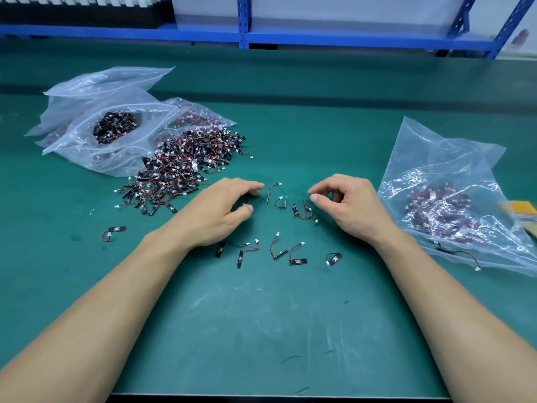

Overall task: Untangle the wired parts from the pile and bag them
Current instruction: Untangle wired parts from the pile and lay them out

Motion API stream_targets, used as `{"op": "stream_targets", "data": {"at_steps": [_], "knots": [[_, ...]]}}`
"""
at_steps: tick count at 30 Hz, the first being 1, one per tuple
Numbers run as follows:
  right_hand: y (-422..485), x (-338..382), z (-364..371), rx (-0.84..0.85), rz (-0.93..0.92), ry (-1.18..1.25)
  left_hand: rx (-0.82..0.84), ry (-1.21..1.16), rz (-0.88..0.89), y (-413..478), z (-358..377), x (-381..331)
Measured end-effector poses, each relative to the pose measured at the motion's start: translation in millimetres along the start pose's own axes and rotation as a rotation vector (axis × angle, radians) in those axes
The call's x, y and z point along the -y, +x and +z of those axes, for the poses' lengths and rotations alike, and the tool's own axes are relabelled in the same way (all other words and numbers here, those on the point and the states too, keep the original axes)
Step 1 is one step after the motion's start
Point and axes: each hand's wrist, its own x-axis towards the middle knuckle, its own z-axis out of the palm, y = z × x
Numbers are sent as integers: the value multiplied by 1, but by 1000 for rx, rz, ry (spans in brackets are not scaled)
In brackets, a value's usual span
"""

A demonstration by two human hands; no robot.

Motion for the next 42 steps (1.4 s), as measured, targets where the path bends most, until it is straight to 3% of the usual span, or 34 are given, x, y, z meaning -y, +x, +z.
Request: {"op": "stream_targets", "data": {"at_steps": [8, 21, 26, 31, 42], "knots": [[0, -1, 0, -1, 5, 5, 44, 99, 28, 6, 4, -5], [0, 2, -2, -8, 15, 4, -23, 37, 66, 0, -1, -2], [-1, 7, 1, 180, -74, -102, -181, 22, 17, -1, -7, 1], [-3, 14, 10, 330, -81, -266, -180, 25, 8, -1, -7, 0], [-3, 9, 3, 200, -35, -73, -196, -7, -23, -2, -7, 7]]}}
